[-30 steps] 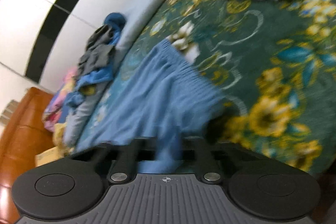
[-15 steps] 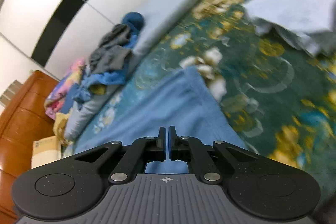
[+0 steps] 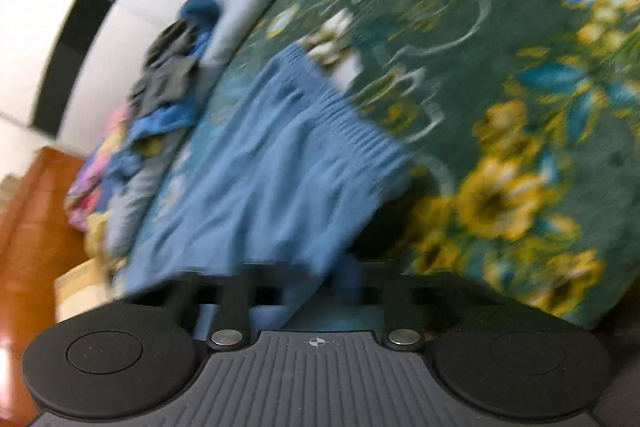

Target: Fold clothes

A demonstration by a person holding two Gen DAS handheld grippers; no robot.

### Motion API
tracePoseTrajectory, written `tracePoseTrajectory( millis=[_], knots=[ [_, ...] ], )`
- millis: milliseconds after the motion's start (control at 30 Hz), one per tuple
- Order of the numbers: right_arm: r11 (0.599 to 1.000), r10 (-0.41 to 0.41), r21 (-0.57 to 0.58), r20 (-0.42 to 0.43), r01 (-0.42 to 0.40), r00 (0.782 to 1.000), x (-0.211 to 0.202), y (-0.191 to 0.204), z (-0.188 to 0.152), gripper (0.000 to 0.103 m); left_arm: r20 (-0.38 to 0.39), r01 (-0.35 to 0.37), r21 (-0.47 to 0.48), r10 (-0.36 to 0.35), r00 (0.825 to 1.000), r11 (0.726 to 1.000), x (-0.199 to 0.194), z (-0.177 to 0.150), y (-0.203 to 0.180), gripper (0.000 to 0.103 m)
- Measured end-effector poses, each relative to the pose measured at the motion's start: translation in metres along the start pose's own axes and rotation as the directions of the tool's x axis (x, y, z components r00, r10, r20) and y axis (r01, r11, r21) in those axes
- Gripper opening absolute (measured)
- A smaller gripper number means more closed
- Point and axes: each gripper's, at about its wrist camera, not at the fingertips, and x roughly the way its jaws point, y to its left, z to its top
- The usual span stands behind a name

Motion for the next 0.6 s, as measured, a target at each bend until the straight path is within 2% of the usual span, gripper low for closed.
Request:
tracePoseTrajectory(
  millis=[133,200,300,367,467,533,600],
  knots=[
    [0.996,0.061,-0.061,0.038,-0.058,0.997,0.0,0.026,0.026,0.001,0.003,0.042,-0.015,-0.042,0.999,0.999,0.013,0.025,-0.023,0.001],
    [0.993,0.098,-0.073,0.07,-0.093,0.993,0.01,0.041,0.054,0.001,0.021,0.087,0.016,-0.088,0.996,0.996,0.029,0.046,-0.055,0.001],
    [0.986,0.111,-0.134,0.104,-0.097,0.988,0.034,0.074,0.1,0.001,0.056,0.102,0.114,-0.109,0.993,0.988,0.063,0.074,-0.121,0.001],
    [0.988,0.075,-0.142,0.106,-0.059,0.992,0.064,0.092,0.13,0.001,0.079,0.065,0.175,-0.079,0.994,0.982,0.097,0.085,-0.163,0.002],
    [0.993,-0.045,-0.108,0.101,0.056,0.994,0.113,0.096,0.155,0.001,0.082,0.049,0.21,-0.068,0.994,0.977,0.145,0.086,-0.199,0.004],
    [0.992,-0.107,-0.06,0.078,0.112,0.991,0.137,0.088,0.16,0.002,0.051,0.033,0.205,-0.044,0.998,0.978,0.159,0.079,-0.205,0.01],
    [0.993,-0.107,-0.047,0.07,0.111,0.992,0.14,0.078,0.155,0.005,0.023,0.041,0.202,-0.047,0.999,0.979,0.163,0.072,-0.203,0.034]
  ],
)
